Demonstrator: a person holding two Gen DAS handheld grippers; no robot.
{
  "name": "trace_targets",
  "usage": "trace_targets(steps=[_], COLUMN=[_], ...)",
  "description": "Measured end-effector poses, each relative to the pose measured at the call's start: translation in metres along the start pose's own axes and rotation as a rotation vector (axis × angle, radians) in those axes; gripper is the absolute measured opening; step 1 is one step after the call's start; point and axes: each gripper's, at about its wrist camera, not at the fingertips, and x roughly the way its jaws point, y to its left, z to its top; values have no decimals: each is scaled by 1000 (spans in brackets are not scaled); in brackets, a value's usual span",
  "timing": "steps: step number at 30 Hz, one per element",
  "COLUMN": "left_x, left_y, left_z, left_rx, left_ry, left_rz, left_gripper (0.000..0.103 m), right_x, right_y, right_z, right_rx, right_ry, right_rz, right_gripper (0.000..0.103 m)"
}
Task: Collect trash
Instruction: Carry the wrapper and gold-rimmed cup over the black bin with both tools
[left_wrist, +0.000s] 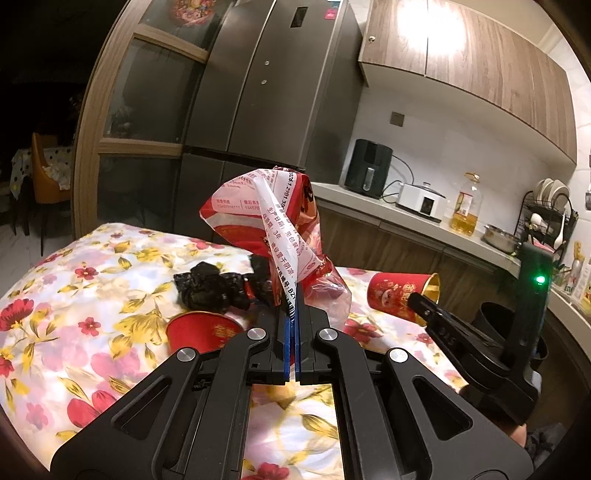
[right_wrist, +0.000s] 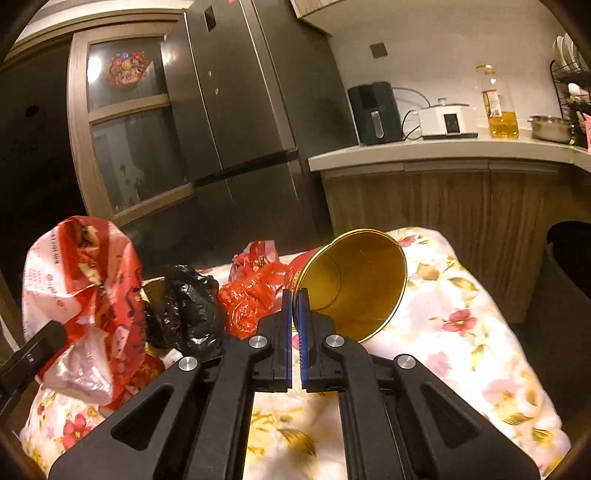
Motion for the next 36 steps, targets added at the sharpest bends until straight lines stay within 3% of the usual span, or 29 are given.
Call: trace_targets(steps=[20,36], left_x=[-11,23], left_y=[-88,-229], left_z=[-7,-13], left_rx=[90,189], left_ry=[-9,19], left_rz=[-122,-398], left_gripper=[0,0], right_x=[-91,-150], right_y=[-64,-172], right_z=[11,33], right_rx=[26,78], right_ry=[-107,-196], right_rz=[-91,-323], right_gripper=[4,4])
